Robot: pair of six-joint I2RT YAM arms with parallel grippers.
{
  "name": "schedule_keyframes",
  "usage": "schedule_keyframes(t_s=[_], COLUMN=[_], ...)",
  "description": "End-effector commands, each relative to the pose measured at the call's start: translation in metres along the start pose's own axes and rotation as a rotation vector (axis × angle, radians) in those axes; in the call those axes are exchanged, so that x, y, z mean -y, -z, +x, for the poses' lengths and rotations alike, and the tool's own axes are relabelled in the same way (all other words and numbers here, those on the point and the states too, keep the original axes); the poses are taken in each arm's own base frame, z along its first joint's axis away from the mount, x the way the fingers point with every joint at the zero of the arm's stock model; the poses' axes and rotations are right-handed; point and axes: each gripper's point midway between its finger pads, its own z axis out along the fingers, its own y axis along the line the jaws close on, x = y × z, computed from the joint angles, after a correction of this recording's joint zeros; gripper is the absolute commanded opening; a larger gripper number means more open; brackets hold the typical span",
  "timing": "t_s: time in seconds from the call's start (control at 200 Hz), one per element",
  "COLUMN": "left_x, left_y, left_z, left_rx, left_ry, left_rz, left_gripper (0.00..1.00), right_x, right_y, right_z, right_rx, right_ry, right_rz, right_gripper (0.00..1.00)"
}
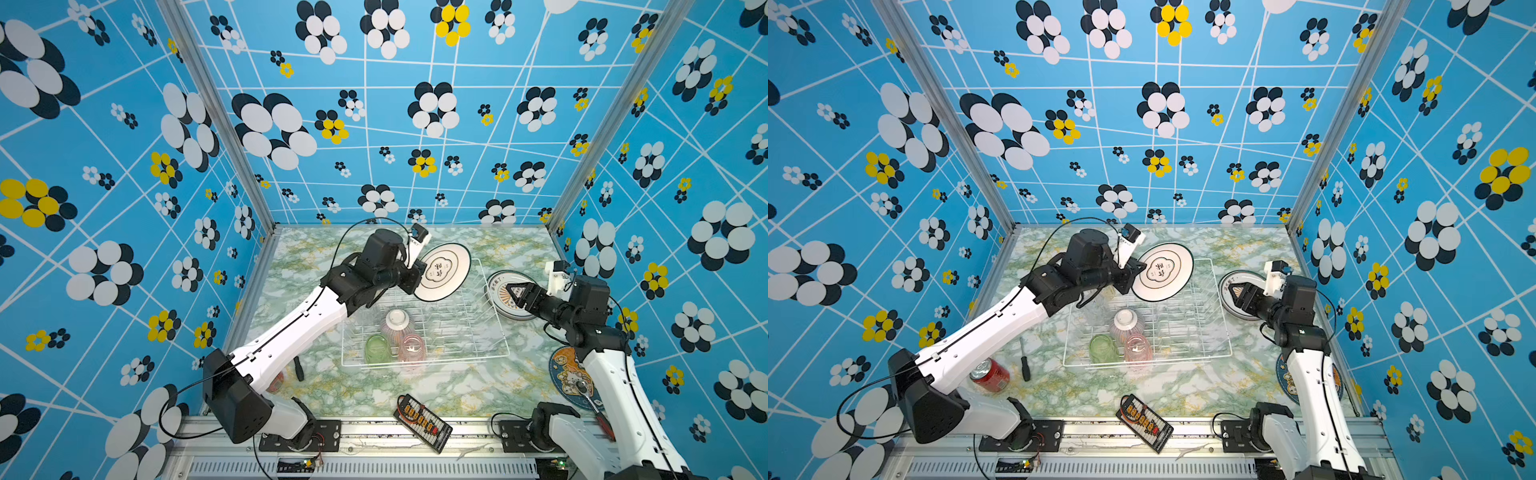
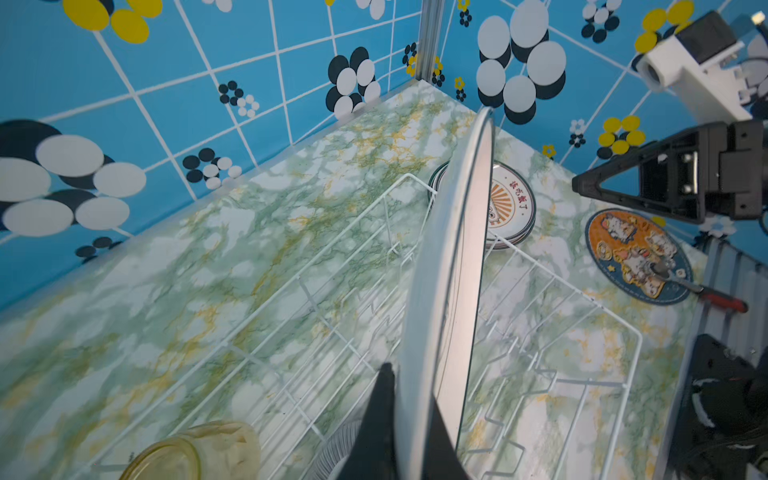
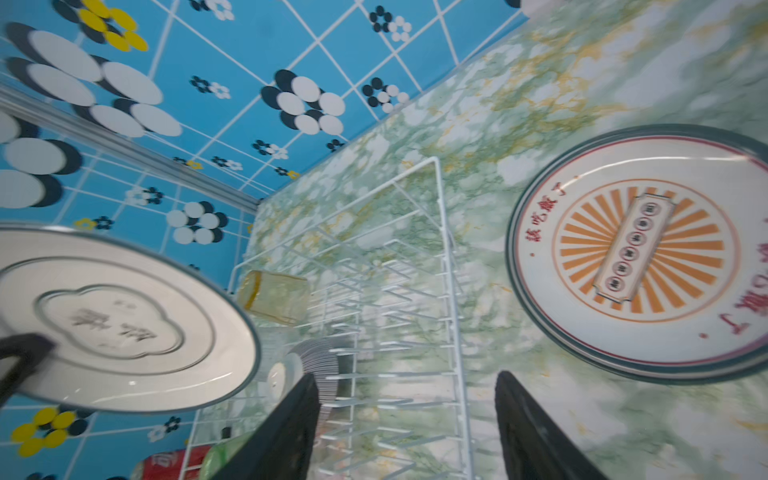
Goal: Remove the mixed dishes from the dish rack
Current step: 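Lift the white cloud-logo plate while the right gripper grasps its rim, then open the left gripper and lower the plate onto the stack with the right gripper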
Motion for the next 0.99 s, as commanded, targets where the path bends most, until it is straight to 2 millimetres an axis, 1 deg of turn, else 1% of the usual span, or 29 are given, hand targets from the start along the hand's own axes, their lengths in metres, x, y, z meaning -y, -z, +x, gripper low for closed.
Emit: schedule_keyframes(t_s=[0.0, 0.06, 0.13, 0.295, 0.36, 0.415, 0.535, 0.725, 0.745, 0.77, 0.785, 0.87, 0.945, 0.95, 0.96, 0.99], left_x=[0.046, 0.047, 0.046, 0.047, 0.048, 0.049, 0.048, 0.047, 0.046, 0.046, 0.046, 0.043, 0.039, 0.038, 0.038, 0.035], left_y=[-0.006, -0.014, -0.024, -0.043, -0.048, -0.054, -0.064, -0.074, -0.075, -0.076, -0.076, -0.08, -0.08, -0.08, -0.08, -0.079], left_z=[-0.019, -0.019, -0.019, -0.018, -0.019, -0.019, -0.018, -0.014, -0.014, -0.013, -0.012, -0.007, -0.001, 0.0, 0.0, 0.004], left_rx=[0.063, 0.068, 0.066, 0.073, 0.072, 0.071, 0.063, 0.054, 0.052, 0.048, 0.046, 0.03, 0.017, 0.016, 0.015, 0.008], left_ry=[0.194, 0.246, 0.291, 0.365, 0.384, 0.404, 0.434, 0.457, 0.459, 0.461, 0.462, 0.466, 0.452, 0.45, 0.445, 0.435], left_rz=[0.36, 0.43, 0.478, 0.563, 0.593, 0.615, 0.642, 0.656, 0.655, 0.654, 0.653, 0.635, 0.593, 0.59, 0.583, 0.561], left_gripper=[0.0, 0.0, 0.0, 0.0, 0.0, 0.0, 0.0, 0.0, 0.0, 0.0, 0.0, 0.24, 0.34, 0.37, 0.39, 0.4], right_x=[-0.059, -0.068, -0.072, -0.066, -0.067, -0.069, -0.07, -0.068, -0.067, -0.067, -0.066, -0.063, -0.058, -0.058, -0.058, -0.054], right_y=[0.007, 0.007, 0.006, -0.002, -0.004, -0.004, -0.006, -0.008, -0.009, -0.009, -0.01, -0.011, -0.011, -0.011, -0.011, -0.012], right_z=[-0.002, 0.0, 0.002, 0.006, 0.006, 0.005, 0.002, -0.001, -0.001, -0.002, -0.002, -0.007, -0.015, -0.015, -0.017, -0.02], right_rx=[-0.021, -0.027, -0.034, -0.052, -0.055, -0.051, -0.044, -0.034, -0.032, -0.032, -0.03, 0.0, 0.043, 0.045, 0.051, 0.065], right_ry=[0.041, 0.044, 0.038, 0.001, -0.007, -0.016, -0.037, -0.054, -0.055, -0.058, -0.06, -0.071, -0.087, -0.088, -0.09, -0.099], right_rz=[-0.308, -0.354, -0.384, -0.377, -0.392, -0.413, -0.429, -0.415, -0.413, -0.41, -0.407, -0.384, -0.356, -0.354, -0.349, -0.332], right_gripper=[0.64, 0.62, 0.6, 0.59, 0.57, 0.51, 0.24, 0.1, 0.07, 0.0, 0.0, 0.0, 0.0, 0.0, 0.0, 0.0])
